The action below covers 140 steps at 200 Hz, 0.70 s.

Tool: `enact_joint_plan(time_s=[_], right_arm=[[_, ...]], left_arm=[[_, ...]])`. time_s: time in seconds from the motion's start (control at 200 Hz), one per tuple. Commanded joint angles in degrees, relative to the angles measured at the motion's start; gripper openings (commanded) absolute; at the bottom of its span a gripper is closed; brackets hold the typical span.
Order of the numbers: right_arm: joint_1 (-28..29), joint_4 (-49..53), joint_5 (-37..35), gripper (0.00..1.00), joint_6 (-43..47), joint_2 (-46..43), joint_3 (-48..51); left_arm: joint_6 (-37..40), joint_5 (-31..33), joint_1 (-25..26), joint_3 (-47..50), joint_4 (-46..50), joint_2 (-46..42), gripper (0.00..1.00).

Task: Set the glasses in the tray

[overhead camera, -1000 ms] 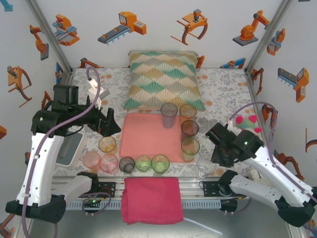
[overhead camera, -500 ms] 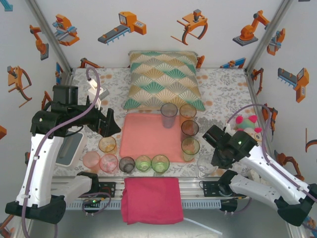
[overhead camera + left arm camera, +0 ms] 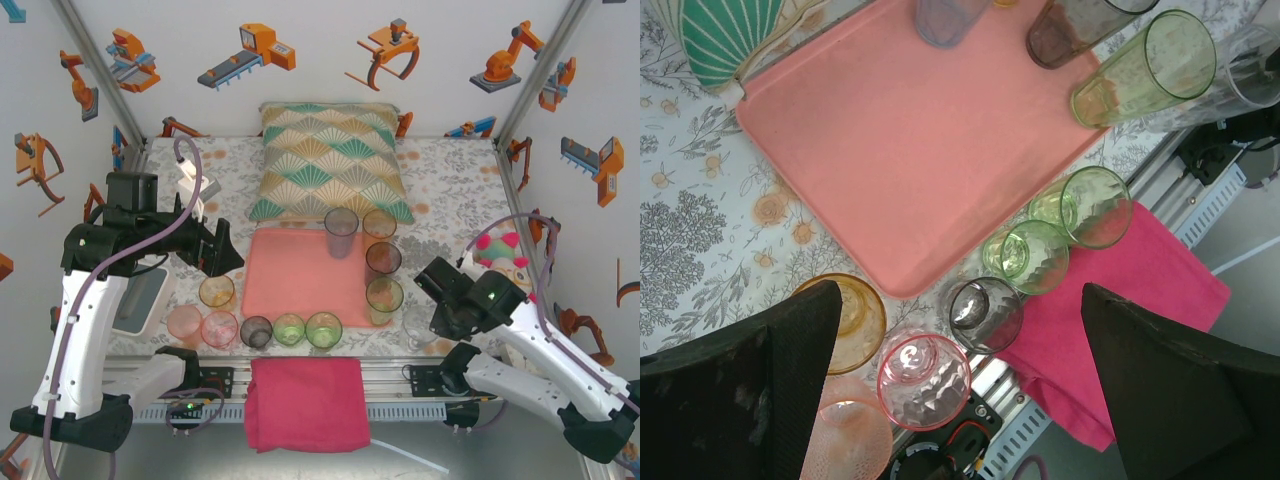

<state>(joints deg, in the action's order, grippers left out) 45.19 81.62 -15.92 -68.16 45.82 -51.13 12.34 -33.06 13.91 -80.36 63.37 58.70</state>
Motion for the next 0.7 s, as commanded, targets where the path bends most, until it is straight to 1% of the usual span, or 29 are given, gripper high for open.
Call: enact_joint_plan(time_s=[0.0,0.31,0.696], right_arm=[[0.1,1.7,-2.9,0.0,-1.5,0.0,-0.2],[0.1,3.5,-5.2,0.0,-1.2,0.1,-3.8],[-0.1,6.1,-10.5,0.0,1.1,1.5,-12.1]], left_arm=[[-0.1,-1.4,0.3,-0.8,-1.0,-0.3,0.97],[-0.1,-1.0,0.3,-1.2,-0.9,-0.3,0.97],[0.0,-0.1,0.3,-1.7,-0.8,-0.5,0.97]])
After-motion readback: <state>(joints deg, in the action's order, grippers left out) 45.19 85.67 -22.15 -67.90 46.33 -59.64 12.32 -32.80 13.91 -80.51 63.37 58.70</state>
